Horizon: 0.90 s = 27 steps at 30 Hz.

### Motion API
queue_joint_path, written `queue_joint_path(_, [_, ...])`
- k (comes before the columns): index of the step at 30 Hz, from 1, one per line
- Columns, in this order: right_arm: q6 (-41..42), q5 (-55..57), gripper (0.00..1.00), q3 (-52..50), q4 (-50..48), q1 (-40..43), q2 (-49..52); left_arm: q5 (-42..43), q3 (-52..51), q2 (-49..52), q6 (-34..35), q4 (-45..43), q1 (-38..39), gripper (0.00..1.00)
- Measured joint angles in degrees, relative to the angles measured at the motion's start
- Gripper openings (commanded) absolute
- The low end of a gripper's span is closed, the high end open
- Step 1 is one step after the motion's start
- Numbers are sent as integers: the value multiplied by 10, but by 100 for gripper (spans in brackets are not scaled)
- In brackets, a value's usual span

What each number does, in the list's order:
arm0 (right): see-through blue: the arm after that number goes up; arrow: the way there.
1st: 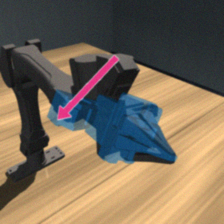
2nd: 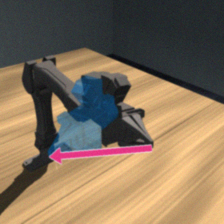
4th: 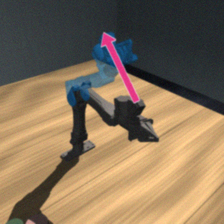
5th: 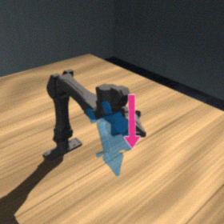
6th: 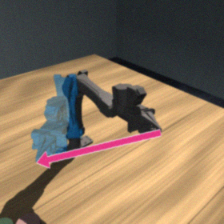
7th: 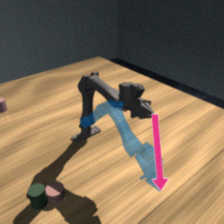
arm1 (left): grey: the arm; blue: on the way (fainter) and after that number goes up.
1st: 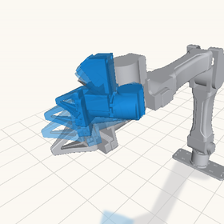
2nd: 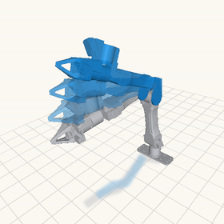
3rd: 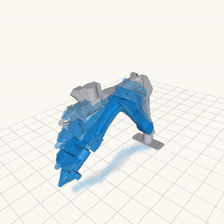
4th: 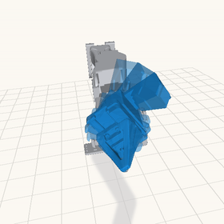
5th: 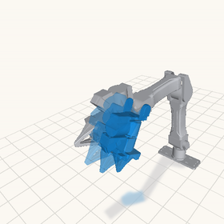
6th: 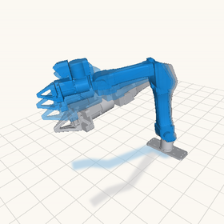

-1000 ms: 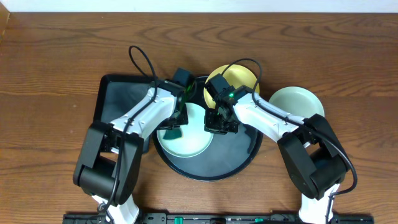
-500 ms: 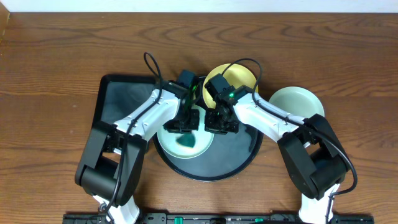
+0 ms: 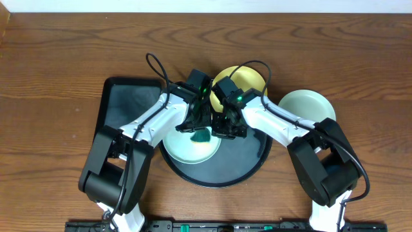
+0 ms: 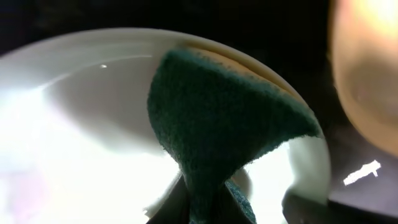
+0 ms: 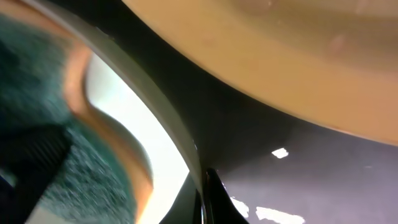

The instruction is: Clean dirty plates on tray and stack at the side

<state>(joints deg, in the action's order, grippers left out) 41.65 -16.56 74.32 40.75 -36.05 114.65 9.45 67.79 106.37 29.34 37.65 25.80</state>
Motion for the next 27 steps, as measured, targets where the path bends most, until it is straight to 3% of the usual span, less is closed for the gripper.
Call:
queue_joint_path(10, [0,-2,1,0,-1,0,0,-74,17,-17,17,55,-59,7])
queue_joint_path(19, [-2,-5,1,0,1,3,1,-114,37,-148,17,114,-137,7])
queue_joint_path(27, [-55,5,1,9,5,4,-2,-117,38,-235,7,136,-195,8])
